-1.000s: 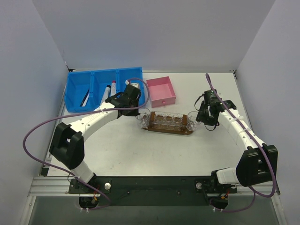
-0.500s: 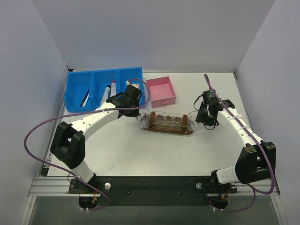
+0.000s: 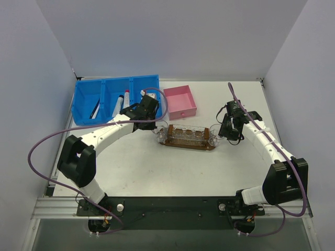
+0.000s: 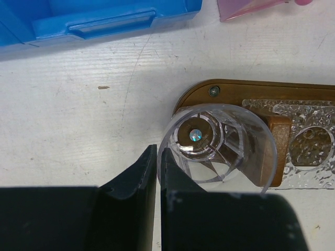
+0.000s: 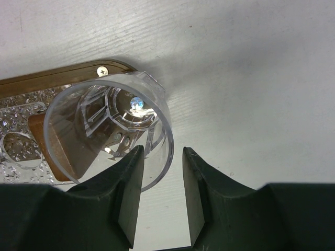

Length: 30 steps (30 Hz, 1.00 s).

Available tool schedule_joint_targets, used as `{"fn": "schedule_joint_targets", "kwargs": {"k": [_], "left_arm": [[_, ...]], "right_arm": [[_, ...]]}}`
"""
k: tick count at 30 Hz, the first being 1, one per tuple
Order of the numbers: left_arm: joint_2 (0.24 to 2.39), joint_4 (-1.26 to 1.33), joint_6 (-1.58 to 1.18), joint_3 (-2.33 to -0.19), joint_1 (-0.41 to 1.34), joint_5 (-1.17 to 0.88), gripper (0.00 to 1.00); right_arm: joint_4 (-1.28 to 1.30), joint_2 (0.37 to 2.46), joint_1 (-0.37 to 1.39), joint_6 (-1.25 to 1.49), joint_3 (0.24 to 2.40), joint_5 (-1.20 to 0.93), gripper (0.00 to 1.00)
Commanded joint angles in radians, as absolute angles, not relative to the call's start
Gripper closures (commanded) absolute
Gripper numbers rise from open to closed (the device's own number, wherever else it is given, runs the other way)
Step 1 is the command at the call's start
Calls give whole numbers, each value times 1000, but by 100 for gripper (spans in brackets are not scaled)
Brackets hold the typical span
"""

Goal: Prepare toiletry sets of a toothbrush and toothpaste on the tray

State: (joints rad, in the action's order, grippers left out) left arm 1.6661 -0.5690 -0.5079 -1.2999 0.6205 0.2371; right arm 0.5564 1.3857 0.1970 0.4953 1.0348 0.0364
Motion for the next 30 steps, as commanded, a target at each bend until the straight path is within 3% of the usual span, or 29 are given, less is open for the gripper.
{"fn": "schedule_joint_targets", "kwargs": {"k": [1, 20, 30], "left_arm": [[1681, -543, -514, -1338, 624, 273, 100], [1690, -538, -497, -1350, 630, 259, 100], [1693, -557, -497, -1356, 634, 259, 100]], "right_arm": [[566, 1390, 199, 489, 1035, 37, 69], [568, 1394, 199, 489, 1037, 34, 69], [566, 1390, 199, 491, 1034, 35, 64]]}}
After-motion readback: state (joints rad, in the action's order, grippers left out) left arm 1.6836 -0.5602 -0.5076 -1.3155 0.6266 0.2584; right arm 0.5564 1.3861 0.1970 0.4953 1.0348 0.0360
